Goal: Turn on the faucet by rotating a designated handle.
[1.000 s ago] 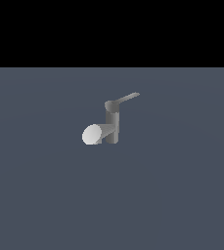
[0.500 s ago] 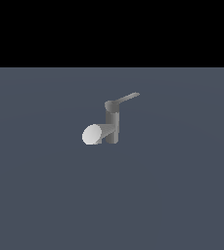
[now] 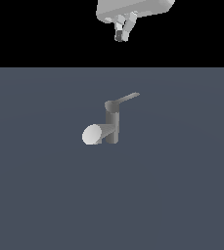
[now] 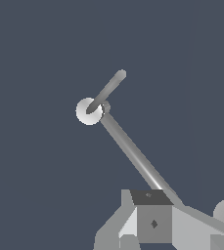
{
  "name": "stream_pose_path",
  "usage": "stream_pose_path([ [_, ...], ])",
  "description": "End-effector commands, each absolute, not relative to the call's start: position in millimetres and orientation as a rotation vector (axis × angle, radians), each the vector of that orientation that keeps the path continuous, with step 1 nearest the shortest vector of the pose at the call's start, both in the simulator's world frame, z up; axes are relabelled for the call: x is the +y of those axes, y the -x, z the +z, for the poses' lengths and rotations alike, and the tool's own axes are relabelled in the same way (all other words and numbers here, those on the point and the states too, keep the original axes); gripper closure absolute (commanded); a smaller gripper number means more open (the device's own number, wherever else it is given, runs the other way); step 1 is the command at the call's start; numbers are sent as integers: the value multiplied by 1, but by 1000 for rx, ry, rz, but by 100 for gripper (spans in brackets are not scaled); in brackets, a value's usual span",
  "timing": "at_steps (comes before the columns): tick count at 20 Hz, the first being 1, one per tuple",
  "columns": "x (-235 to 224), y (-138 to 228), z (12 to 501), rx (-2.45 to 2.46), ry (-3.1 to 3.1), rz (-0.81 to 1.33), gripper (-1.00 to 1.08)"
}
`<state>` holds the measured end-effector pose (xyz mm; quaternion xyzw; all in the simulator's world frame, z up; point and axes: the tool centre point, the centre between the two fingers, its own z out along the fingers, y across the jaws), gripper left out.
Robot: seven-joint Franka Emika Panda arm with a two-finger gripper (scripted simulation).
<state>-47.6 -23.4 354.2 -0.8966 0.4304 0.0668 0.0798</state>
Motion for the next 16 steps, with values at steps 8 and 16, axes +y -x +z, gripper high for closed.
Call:
stream_pose_path([
  [8,-44,-7,289,1729,2478,186,108],
  [16,-66,-43,233,2070,2283,119,108],
])
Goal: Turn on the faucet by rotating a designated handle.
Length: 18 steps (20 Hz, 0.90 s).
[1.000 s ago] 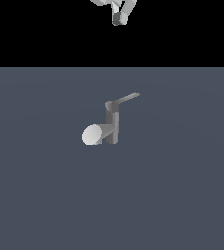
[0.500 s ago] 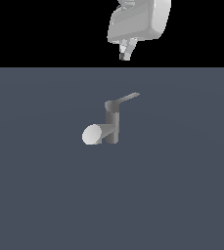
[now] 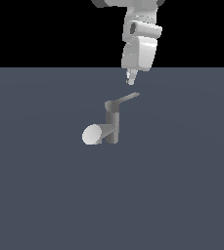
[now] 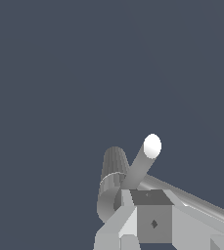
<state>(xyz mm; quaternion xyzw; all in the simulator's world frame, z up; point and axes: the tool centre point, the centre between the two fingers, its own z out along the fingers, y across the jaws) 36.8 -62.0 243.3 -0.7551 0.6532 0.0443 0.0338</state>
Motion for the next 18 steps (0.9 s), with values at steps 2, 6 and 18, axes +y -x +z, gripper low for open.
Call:
stream_pose_path([
  [2,-71,-50,222,2137,2239,97,108],
  [6,-79,-60,203,2242,2166,57,108],
  [18,-89,-72,182,2356,2078,0,108],
])
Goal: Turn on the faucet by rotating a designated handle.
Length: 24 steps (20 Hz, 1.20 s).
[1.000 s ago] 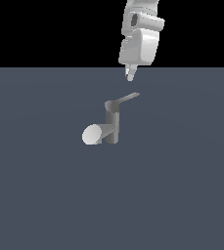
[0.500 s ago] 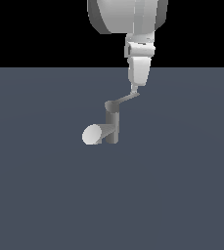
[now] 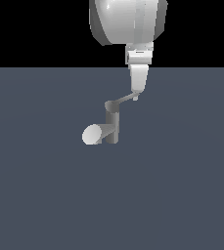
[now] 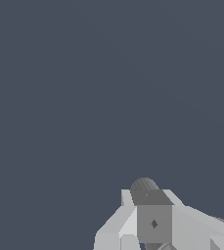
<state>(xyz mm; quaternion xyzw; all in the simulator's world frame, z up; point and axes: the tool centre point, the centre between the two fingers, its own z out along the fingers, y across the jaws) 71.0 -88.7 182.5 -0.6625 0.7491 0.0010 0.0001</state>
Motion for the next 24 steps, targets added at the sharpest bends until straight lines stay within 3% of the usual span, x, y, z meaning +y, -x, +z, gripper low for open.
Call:
stream_pose_path([
  [1,-89,-72,182,2356,2078,0,108],
  [24,-87,-14,182,2356,2078,1,108],
])
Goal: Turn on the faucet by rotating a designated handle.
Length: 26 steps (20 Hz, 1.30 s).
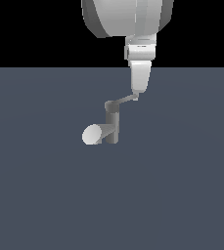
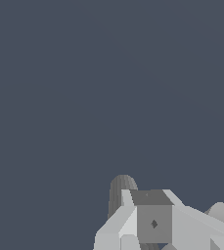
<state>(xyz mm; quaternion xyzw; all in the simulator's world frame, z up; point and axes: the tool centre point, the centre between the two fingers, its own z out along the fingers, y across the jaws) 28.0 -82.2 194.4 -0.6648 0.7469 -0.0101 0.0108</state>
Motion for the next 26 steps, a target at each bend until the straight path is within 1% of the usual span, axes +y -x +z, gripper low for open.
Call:
stream_pose_path([
  [1,-87,-11,182,2356,2078,1,108],
  [5,-87,-3,182,2357,2077,0,108],
  [6,-81,-17,197,2324,2070,-34,108],
  [26,-44,34,185,2349,2076,-7,108],
])
